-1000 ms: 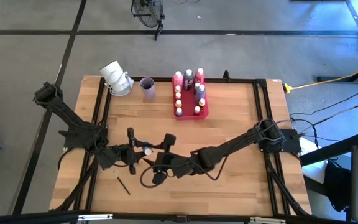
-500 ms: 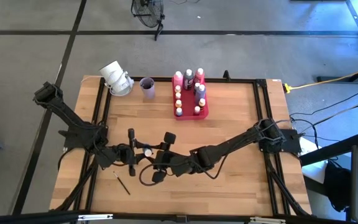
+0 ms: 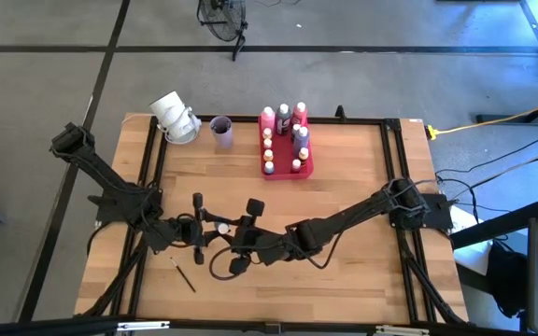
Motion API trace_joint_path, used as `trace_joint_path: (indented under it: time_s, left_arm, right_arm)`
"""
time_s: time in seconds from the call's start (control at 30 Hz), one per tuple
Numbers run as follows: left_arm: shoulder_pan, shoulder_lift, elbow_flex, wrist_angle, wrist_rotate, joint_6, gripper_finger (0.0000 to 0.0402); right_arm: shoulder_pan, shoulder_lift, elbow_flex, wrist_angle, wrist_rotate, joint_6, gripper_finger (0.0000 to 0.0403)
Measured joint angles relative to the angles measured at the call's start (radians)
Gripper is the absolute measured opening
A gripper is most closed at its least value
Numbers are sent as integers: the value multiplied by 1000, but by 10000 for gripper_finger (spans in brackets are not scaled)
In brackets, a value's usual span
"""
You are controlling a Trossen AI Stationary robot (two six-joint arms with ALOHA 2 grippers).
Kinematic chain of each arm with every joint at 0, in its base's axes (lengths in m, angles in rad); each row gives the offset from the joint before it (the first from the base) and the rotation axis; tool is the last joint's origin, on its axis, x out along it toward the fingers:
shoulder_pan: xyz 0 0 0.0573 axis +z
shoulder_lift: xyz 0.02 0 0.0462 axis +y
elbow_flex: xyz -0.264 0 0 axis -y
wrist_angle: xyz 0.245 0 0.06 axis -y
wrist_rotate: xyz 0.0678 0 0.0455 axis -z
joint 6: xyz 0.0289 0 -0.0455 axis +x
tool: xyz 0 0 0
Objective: Pick & Place Paint Supplies
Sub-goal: Put the blue paint bottle into the red bin
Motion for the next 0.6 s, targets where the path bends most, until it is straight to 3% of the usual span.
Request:
trace_joint_path:
  time_s: [0.33, 0.6]
  left_arm:
    - [0, 0, 0, 0, 0, 1, 121]
    - [0, 1, 0, 2, -2, 13, 166]
  right_arm:
    - [2, -1, 1, -14, -3, 8, 118]
    - [2, -1, 1, -27, -7, 14, 118]
